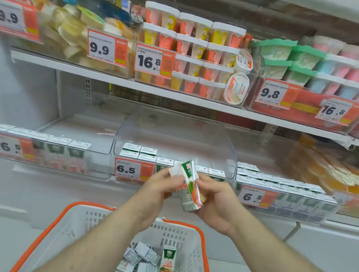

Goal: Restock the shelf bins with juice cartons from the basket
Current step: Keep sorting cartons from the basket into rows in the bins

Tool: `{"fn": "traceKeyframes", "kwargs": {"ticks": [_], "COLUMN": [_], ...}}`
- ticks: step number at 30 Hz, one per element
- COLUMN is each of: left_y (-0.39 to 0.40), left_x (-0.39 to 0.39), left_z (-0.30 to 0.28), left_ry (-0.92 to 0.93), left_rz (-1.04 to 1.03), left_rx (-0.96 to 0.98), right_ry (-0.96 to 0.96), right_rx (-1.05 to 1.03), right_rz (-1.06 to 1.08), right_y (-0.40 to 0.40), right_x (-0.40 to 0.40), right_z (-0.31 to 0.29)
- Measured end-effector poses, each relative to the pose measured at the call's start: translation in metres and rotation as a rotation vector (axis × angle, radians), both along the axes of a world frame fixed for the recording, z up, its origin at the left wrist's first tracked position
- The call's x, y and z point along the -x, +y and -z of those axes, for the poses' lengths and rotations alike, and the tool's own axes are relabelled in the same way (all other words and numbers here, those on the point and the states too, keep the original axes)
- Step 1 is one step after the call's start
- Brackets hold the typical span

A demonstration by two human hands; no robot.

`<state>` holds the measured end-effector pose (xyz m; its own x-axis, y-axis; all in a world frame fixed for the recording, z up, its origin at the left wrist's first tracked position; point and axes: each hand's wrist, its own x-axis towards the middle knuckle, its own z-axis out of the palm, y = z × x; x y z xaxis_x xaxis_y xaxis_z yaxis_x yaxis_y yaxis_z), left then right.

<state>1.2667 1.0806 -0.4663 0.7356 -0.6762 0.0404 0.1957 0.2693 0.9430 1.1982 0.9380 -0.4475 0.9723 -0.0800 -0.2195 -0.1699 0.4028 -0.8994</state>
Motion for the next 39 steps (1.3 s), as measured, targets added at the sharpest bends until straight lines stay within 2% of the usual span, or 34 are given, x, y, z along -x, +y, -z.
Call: {"fn": "traceKeyframes", "kwargs": {"ticks": [2,4,8,11,15,16,19,20,22,24,27,32,34,39], "left_y": [0.004,0.006,0.011,0.012,0.006,0.004,0.004,0.006,0.014,0.024,0.030,0.016,0.014,0.010], "left_x": [0.002,0.002,-0.005,-0.012,-0.019,-0.019,-0.023,-0.026,-0.038,-0.053,-0.074,-0.090,-0.093,-0.096], "left_z": [0.010,0.010,0.010,0.015,0.019,0.020,0.022,0.024,0.028,0.031,0.031,0.033,0.040,0.049], "left_ry": [-0.032,-0.044,-0.276,-0.459,-0.764,-0.815,-0.852,-0.858,-0.903,-0.857,-0.787,-0.905,-0.934,-0.942], "left_rz": [-0.001,-0.102,-0.414,-0.581,-0.752,-0.786,-0.795,-0.776,-0.825,-0.956,-1.089,-0.859,-0.853,-0.885], "left_rx": [-0.007,0.018,-0.070,-0.108,-0.353,-0.379,-0.383,-0.385,-0.437,-0.543,-0.657,-1.029,-1.083,-1.068], "right_ry": [0.027,0.024,0.050,-0.019,-0.100,-0.110,-0.165,-0.200,-0.251,-0.218,-0.104,0.183,0.238,0.301], "right_rx": [-0.078,-0.054,0.440,0.493,0.635,0.697,1.087,1.136,1.069,1.012,1.155,1.339,1.362,1.126], "right_rz": [-0.010,-0.005,0.157,0.204,0.051,0.035,0.122,0.155,0.235,0.265,0.232,-0.117,-0.222,-0.330], "right_y": [0.006,0.010,0.011,0.017,0.030,0.035,0.039,0.037,0.025,0.004,-0.024,-0.037,-0.037,-0.033], "right_x": [-0.005,-0.010,-0.015,-0.017,-0.023,-0.026,-0.038,-0.043,-0.056,-0.078,-0.119,-0.177,-0.190,-0.207], "right_z": [0.003,0.002,-0.007,-0.020,-0.032,-0.031,-0.024,-0.024,-0.031,-0.043,-0.050,-0.026,-0.017,-0.002]}}
